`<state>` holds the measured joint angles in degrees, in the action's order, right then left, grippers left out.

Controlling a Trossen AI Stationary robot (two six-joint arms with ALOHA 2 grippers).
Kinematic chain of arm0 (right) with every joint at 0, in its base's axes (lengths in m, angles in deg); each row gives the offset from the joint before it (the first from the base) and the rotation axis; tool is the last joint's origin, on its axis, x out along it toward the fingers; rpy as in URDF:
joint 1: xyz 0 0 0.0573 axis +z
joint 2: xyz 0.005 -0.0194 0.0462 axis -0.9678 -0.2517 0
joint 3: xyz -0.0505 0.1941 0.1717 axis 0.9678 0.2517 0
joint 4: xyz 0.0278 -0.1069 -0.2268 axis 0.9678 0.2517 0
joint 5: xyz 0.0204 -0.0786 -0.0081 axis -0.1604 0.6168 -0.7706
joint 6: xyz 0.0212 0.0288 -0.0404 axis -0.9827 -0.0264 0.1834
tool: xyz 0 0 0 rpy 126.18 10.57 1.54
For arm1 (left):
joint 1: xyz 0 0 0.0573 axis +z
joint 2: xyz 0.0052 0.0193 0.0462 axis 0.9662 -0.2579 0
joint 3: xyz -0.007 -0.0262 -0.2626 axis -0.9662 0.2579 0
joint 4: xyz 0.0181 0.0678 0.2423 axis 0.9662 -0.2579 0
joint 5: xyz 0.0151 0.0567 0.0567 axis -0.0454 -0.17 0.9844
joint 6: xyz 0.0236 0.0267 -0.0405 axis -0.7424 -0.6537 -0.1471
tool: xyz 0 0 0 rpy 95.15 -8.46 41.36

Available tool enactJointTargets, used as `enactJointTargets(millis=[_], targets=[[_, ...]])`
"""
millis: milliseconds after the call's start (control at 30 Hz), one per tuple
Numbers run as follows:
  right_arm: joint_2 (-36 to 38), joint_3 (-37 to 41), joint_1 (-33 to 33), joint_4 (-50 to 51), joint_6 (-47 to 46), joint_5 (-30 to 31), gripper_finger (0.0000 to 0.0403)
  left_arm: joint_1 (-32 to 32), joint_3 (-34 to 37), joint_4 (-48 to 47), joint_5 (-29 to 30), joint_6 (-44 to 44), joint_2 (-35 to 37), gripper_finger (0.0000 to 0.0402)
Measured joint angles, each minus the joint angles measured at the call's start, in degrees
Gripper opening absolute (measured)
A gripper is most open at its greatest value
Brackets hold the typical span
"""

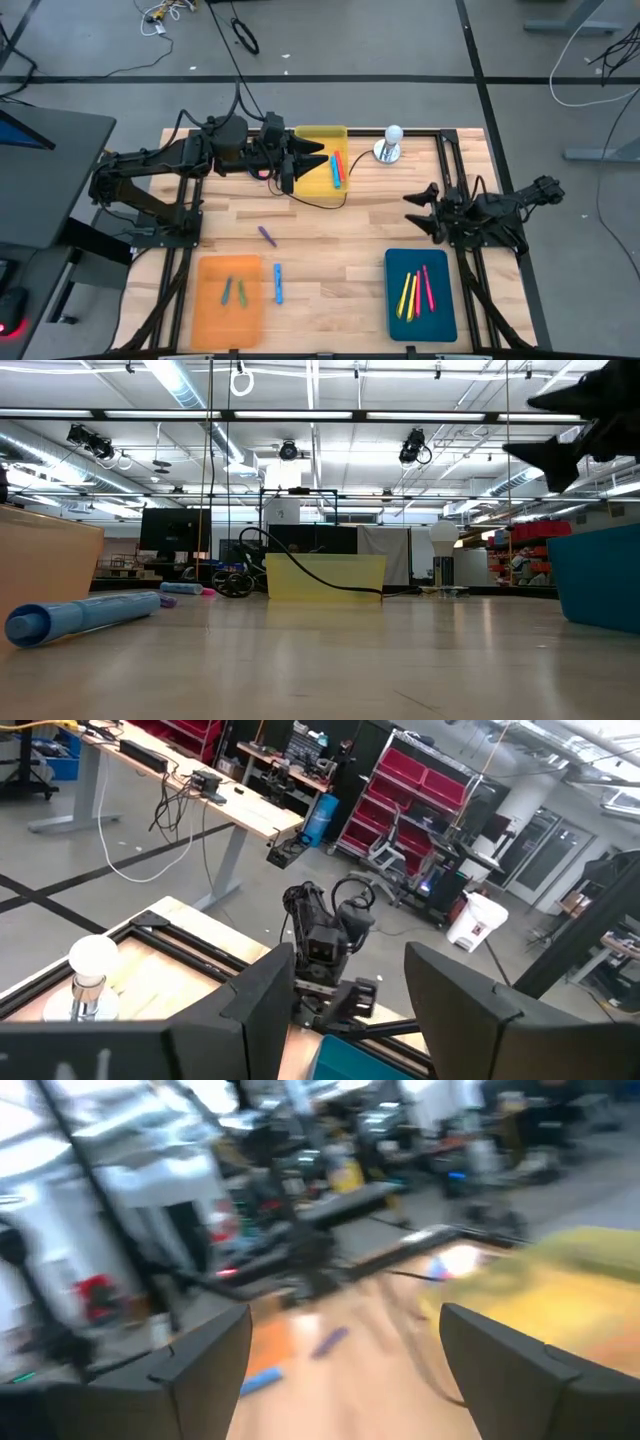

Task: Pick & Place Markers
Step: Put the top blue highlighter into the yellow bin

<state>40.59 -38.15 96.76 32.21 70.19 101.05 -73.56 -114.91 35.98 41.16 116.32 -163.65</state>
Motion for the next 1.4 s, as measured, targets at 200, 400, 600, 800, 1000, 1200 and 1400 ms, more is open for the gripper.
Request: enactJointTargets(millis=[200, 400, 600, 800, 1000, 1200, 1400], targets=[[0.00, 0.00, -3.35, -1.00, 2.01, 2.71, 0.0323, -0.68, 0.00, -0.08, -0.14, 1.22, 0.00, 0.0197], [0.00, -0.02, -7.46, 0.04, 5.48, 9.24, 0.0323, -1.11, 0.00, -0.11, -0.18, 1.20, 0.00, 0.0197], [0.00, -0.07, -11.95, 1.88, 10.10, 8.28, 0.0323, -1.07, 0.00, -0.13, -0.16, 1.21, 0.00, 0.0197], [0.00, -0.07, -16.87, 2.03, 15.71, 11.63, 0.0323, -1.09, 0.00, -0.13, -0.16, 1.22, 0.00, 0.0197], [0.00, -0.07, -19.08, 2.14, 15.68, 13.83, 0.0323, -0.96, 0.00, -0.07, 0.03, 1.22, 0.00, 0.0197], [0.00, -0.07, -19.08, 2.14, 15.04, 13.74, 0.0323, -0.92, 0.00, -0.04, 4.87, 0.82, 0.00, 0.0197], [0.00, -0.09, -19.06, 2.14, 15.10, 13.71, 0.0323, 0.82, 0.00, -1.84, 5.83, -5.87, 0.02, 0.0197]])
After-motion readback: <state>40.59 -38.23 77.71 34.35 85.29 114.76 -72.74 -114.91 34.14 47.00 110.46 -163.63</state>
